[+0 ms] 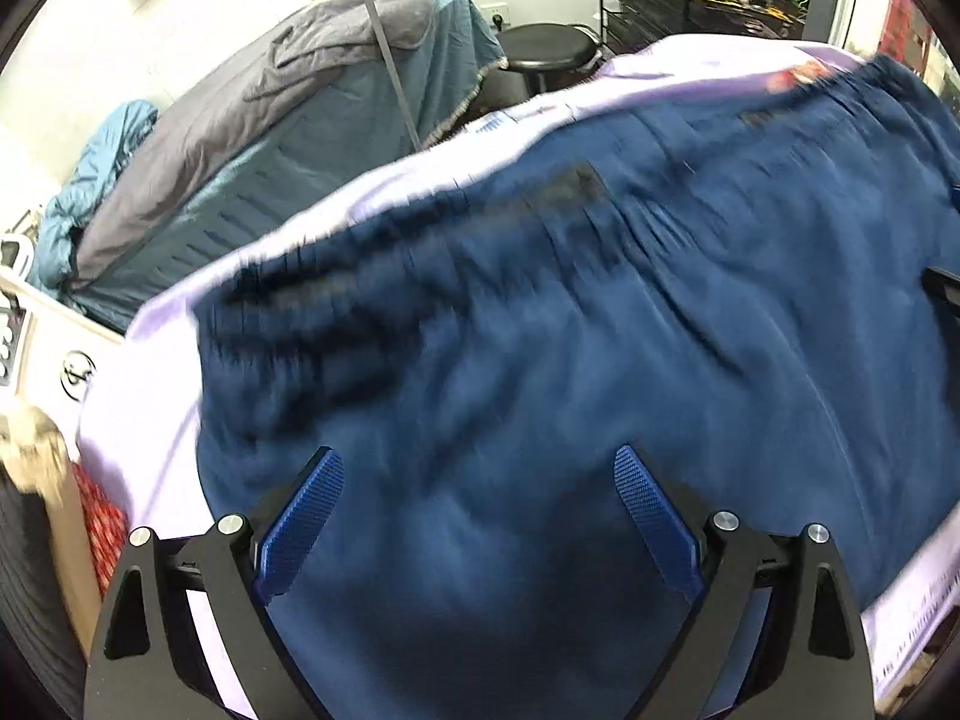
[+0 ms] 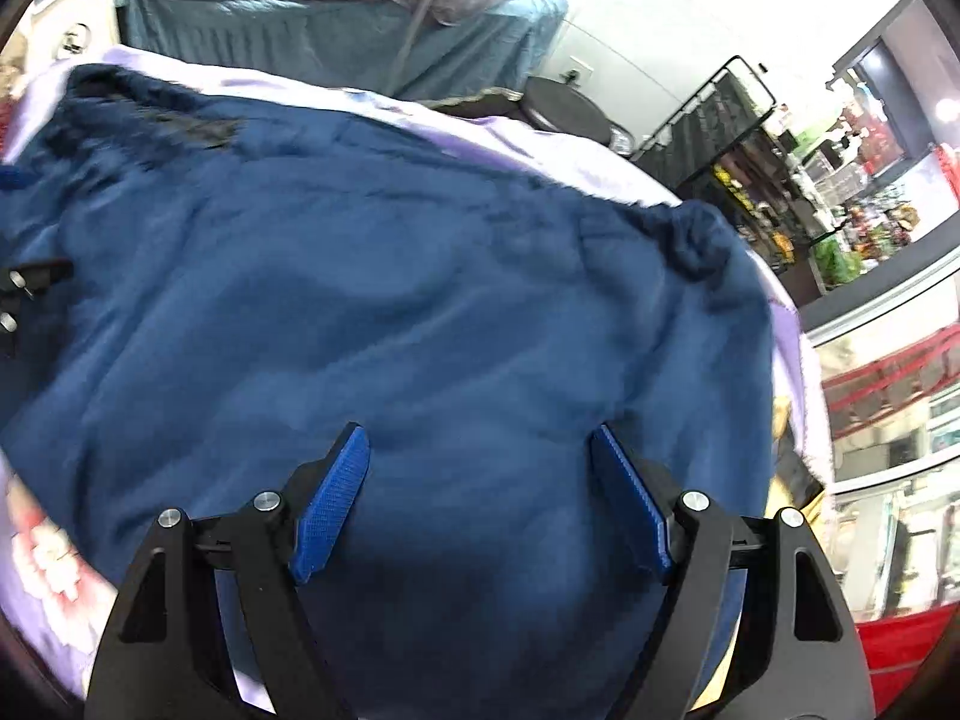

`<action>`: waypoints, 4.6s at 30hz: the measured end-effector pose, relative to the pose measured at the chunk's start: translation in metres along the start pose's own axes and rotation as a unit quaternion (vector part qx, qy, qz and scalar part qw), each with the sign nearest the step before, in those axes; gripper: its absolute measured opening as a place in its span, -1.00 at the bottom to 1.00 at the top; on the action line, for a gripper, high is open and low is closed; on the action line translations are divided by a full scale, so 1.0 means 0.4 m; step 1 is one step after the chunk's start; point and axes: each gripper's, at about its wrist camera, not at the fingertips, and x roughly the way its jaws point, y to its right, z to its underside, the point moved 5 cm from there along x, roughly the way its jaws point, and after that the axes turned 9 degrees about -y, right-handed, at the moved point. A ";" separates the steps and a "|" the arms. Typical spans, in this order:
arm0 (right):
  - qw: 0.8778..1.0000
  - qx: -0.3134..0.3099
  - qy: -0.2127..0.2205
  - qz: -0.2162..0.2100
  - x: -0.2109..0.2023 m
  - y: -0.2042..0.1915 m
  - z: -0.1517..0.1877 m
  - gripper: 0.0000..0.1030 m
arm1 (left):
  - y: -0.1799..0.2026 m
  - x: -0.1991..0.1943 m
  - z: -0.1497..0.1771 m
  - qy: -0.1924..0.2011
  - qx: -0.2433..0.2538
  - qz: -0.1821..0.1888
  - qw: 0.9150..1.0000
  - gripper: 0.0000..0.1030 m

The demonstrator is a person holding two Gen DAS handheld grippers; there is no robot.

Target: Fold large clothes

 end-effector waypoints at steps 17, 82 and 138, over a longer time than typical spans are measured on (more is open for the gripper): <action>0.997 0.062 -0.050 0.001 0.197 0.048 -0.131 0.87 | -0.030 0.230 -0.235 -0.112 -0.044 0.065 0.991 0.90; 0.892 0.255 -0.093 -0.361 0.218 0.191 0.074 0.88 | -0.218 0.253 0.073 -0.125 -0.217 0.278 0.927 0.89; 0.694 0.679 0.074 -0.225 0.019 0.870 0.951 0.55 | 0.406 -0.184 -0.384 0.001 -0.018 0.172 0.985 0.87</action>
